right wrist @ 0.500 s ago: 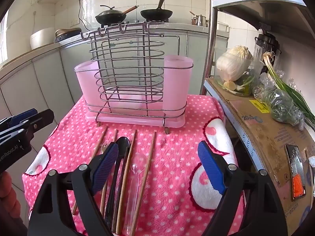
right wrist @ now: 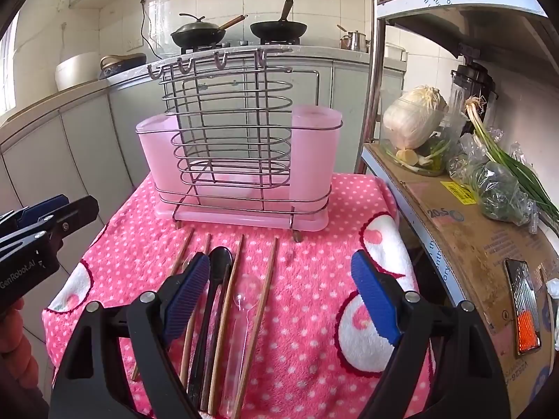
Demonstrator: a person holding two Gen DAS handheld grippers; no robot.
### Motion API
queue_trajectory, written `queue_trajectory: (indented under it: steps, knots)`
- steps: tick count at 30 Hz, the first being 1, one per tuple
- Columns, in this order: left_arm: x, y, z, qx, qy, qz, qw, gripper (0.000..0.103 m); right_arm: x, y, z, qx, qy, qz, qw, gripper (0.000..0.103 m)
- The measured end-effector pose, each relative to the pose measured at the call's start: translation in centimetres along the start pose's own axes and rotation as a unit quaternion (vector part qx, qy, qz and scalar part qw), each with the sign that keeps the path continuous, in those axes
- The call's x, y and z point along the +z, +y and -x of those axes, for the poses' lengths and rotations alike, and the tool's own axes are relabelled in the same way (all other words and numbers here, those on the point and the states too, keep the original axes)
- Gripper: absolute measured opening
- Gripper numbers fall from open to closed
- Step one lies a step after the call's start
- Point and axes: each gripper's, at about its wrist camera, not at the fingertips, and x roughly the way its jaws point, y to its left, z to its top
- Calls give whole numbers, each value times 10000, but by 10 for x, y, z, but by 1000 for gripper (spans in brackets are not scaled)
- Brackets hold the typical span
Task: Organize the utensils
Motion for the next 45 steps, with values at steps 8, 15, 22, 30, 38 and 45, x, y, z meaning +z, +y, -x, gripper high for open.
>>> queue_trajectory:
  steps: [8,15,22,30,38,45]
  knots:
    - [0,0,4,-19,-18,42,10000,53,0,1,2,-18,-48,44,10000,84]
    - [2,-1,9,-1,-135,28,9999,53,3,2,9,-4,-127,60,9999,84]
    - [2,-1,14,-9,-208,34,9998,53,4,3,13,-4,-194,81,9998,84]
    - [2,0,15,-4,-225,48,9997,53,3,5,14,-19,-233,93,9997,84]
    - [3,0,15,-8,-234,49,9997,53,3,5,14,-26,-241,100,9997,84]
    - [3,0,16,-24,-226,54,9997,53,4,5,15,-23,-263,96,9996,84]
